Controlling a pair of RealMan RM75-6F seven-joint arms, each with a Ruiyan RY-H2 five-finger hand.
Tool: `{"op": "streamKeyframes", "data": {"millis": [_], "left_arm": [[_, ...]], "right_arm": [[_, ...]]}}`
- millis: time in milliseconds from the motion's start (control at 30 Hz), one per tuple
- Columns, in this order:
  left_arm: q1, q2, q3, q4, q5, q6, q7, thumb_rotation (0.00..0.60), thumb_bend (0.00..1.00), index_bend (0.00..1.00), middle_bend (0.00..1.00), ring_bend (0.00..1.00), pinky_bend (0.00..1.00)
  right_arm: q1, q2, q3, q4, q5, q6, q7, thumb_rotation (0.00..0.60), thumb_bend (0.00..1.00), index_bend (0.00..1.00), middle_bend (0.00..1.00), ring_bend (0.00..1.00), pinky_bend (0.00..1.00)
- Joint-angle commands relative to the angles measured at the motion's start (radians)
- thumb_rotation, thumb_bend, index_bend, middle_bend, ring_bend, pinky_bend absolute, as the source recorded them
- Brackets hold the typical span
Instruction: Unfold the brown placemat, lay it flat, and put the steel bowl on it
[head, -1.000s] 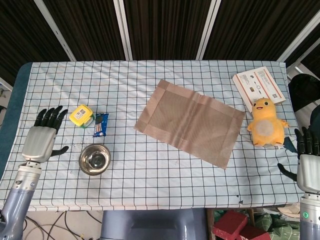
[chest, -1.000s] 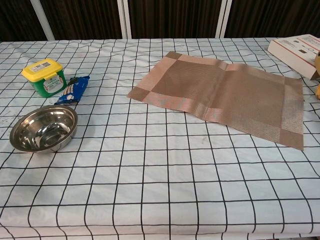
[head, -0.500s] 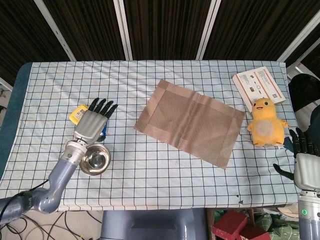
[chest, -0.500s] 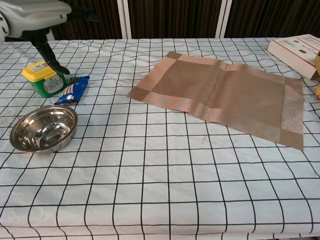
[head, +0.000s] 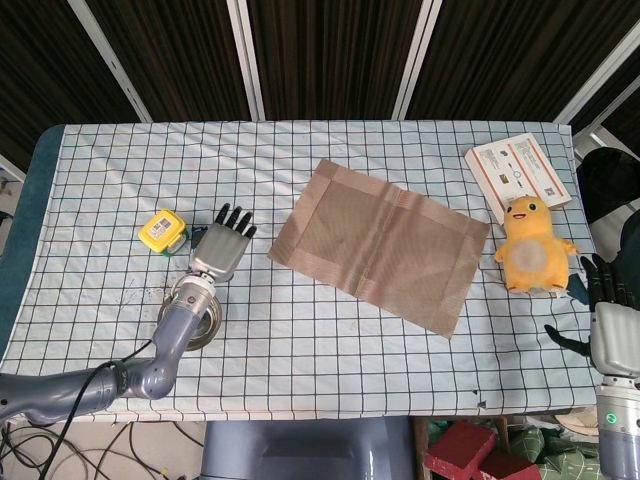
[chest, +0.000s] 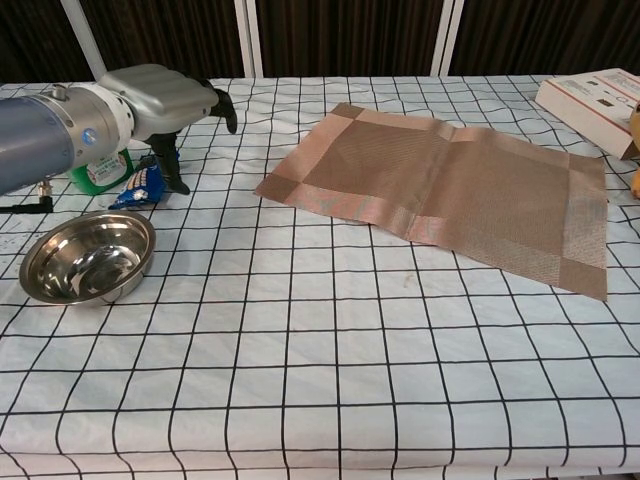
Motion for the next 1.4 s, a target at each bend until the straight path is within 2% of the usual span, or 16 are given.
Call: {"op": "streamKeyframes", "data": {"millis": [33, 200, 367, 467, 1067, 1400], "left_arm": [[-0.038, -0.062, 0.004, 0.077, -0.008, -0.009, -0.005, 0.6, 0.12, 0.23, 0.09, 0.0, 0.05], [-0.076, -0.125, -0.007, 0.16, 0.008, -0.021, -0.034, 0.6, 0.14, 0.22, 0.1, 0.0, 0.05], [-0.106, -0.161, -0.016, 0.227, -0.007, -0.041, -0.029, 0.6, 0.14, 0.1, 0.09, 0.0, 0.05], [-0.125, -0.187, -0.022, 0.268, -0.02, -0.054, -0.027, 0.6, 0.14, 0.07, 0.08, 0.0, 0.05], [-0.209, -0.328, -0.04, 0.498, -0.059, -0.123, -0.021, 0.6, 0.14, 0.07, 0.08, 0.0, 0.05], [-0.226, -0.369, -0.041, 0.568, -0.047, -0.145, -0.038, 0.6, 0.14, 0.08, 0.09, 0.0, 0.05]], "right_arm": [[-0.002, 0.001, 0.004, -0.002, 0.002, -0.005, 0.006, 0.6, 0.03, 0.0, 0.0, 0.0, 0.16], [-0.004, 0.005, 0.009, -0.009, 0.004, -0.018, 0.022, 0.6, 0.03, 0.0, 0.0, 0.0, 0.16], [-0.006, 0.011, 0.013, -0.011, 0.004, -0.028, 0.038, 0.6, 0.03, 0.0, 0.0, 0.0, 0.16], [-0.008, 0.014, 0.017, -0.012, 0.006, -0.03, 0.051, 0.6, 0.03, 0.0, 0.0, 0.0, 0.16], [-0.013, 0.023, 0.038, -0.013, 0.019, -0.048, 0.094, 0.6, 0.03, 0.0, 0.0, 0.0, 0.16], [-0.016, 0.025, 0.045, -0.02, 0.027, -0.057, 0.104, 0.6, 0.03, 0.0, 0.0, 0.0, 0.16]]}}
